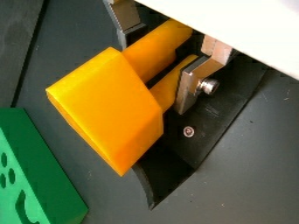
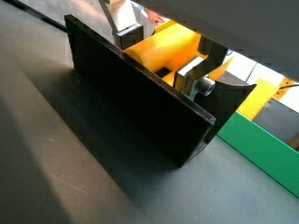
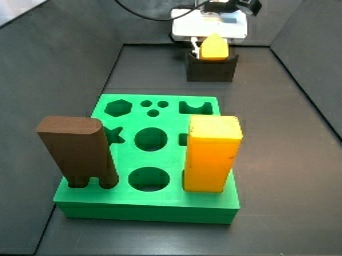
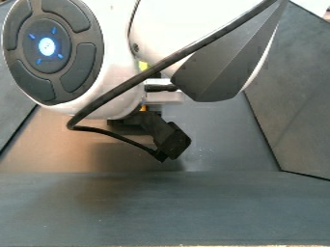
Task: Pick up the 3 prong object. Move up. Place the 3 prong object on the fixture. Regrasp the 3 prong object. Move to above the board. Insert the 3 prong object.
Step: Place the 3 prong object on the fixture, then regrasp the 3 prong object.
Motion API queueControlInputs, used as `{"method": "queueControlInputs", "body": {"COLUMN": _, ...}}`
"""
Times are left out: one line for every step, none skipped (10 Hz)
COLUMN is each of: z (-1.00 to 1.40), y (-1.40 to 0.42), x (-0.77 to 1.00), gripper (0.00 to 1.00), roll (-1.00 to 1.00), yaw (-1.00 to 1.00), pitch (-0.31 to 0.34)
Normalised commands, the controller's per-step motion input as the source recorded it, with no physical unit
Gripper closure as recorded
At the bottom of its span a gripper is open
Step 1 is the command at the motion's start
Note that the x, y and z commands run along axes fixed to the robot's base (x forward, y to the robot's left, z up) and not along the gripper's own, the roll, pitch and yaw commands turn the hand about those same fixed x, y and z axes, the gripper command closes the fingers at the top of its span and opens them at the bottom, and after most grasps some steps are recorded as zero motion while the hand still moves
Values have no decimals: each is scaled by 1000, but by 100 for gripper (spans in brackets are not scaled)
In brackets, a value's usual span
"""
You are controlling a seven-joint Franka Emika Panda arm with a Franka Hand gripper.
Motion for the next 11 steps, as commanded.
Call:
{"method": "queueControlInputs", "body": {"z": -167, "y": -500, "x": 0, "gripper": 100, "roll": 0, "yaw": 0, "pitch": 0}}
{"method": "queueControlInputs", "body": {"z": 0, "y": 0, "x": 0, "gripper": 0, "roll": 0, "yaw": 0, "pitch": 0}}
{"method": "queueControlInputs", "body": {"z": 1000, "y": 0, "x": 0, "gripper": 0, "roll": -78, "yaw": 68, "pitch": -32}}
{"method": "queueControlInputs", "body": {"z": 1000, "y": 0, "x": -6, "gripper": 0, "roll": -74, "yaw": 72, "pitch": -26}}
{"method": "queueControlInputs", "body": {"z": 1000, "y": -1, "x": -29, "gripper": 0, "roll": -37, "yaw": 74, "pitch": -7}}
{"method": "queueControlInputs", "body": {"z": 1000, "y": -7, "x": -34, "gripper": 0, "roll": -5, "yaw": 70, "pitch": 9}}
{"method": "queueControlInputs", "body": {"z": 1000, "y": -6, "x": -43, "gripper": 0, "roll": 20, "yaw": 59, "pitch": 40}}
{"method": "queueControlInputs", "body": {"z": 824, "y": -3, "x": -39, "gripper": 0, "roll": 29, "yaw": 47, "pitch": 66}}
{"method": "queueControlInputs", "body": {"z": 644, "y": 0, "x": -33, "gripper": 0, "roll": 38, "yaw": 33, "pitch": 87}}
{"method": "queueControlInputs", "body": {"z": 464, "y": 0, "x": -26, "gripper": 0, "roll": 45, "yaw": 17, "pitch": 103}}
{"method": "queueControlInputs", "body": {"z": 224, "y": 0, "x": -25, "gripper": 0, "roll": 46, "yaw": -11, "pitch": 108}}
